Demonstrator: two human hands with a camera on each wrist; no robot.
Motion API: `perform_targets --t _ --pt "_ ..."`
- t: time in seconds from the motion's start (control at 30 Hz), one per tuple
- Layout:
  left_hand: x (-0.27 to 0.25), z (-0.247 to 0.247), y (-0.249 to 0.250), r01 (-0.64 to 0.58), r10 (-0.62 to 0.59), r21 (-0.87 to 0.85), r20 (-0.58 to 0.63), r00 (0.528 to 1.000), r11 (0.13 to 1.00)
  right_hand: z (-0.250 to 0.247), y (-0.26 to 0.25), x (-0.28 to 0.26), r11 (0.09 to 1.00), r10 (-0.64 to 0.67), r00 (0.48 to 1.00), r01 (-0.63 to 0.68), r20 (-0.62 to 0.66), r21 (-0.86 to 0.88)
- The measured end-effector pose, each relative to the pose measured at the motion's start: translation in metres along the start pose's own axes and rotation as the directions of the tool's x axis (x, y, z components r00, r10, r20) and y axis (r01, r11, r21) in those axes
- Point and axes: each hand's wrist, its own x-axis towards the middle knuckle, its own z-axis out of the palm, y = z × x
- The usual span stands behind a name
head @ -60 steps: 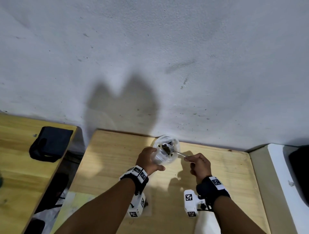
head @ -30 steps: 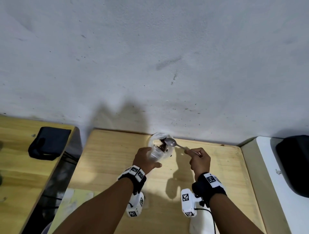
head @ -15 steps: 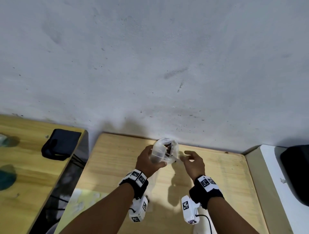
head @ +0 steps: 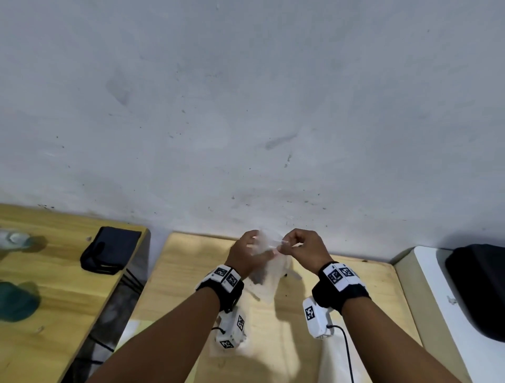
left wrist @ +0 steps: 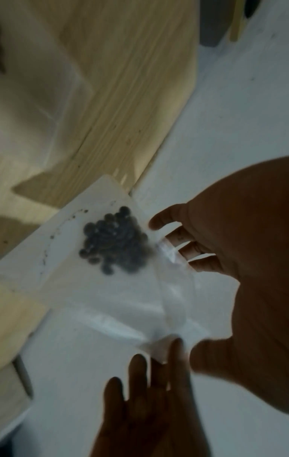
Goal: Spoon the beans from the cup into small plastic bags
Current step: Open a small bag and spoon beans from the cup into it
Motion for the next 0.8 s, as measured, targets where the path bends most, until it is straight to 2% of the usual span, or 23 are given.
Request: perform_targets --t 0.1,0.23,0.47,0.6,0.8 --pt "0.007 -0.002 0.002 -0.014 0.004 -0.075 -0.130 0.991 0.997 -0.004 -0.003 0.001 0.999 -0.009 0.992 0.014 -0.127 0.041" --pt "0.006 -0.002 0.009 -0.062 0.031 -0.171 -0.176 0.984 0.983 -0.001 -0.003 -0.001 0.978 0.043 0.983 -0.005 -0.180 0.209" --pt "0.005 0.004 0.016 -0.016 -0.016 -0.262 -0.118 0.993 0.965 0.012 0.006 -0.013 0.862 0.236 0.971 -0.195 -0.031 0.467" --pt "0.002 0.007 0.023 0.024 -0.037 -0.298 -0.039 0.999 0.954 0.013 0.000 -0.013 0.825 0.248 0.968 -0.191 -0.036 0.532" --pt "0.006 0.007 0.033 0.022 -0.042 -0.337 -0.052 0.998 0.941 0.011 -0.011 -0.007 0.829 0.248 0.967 -0.185 -0.051 0.528"
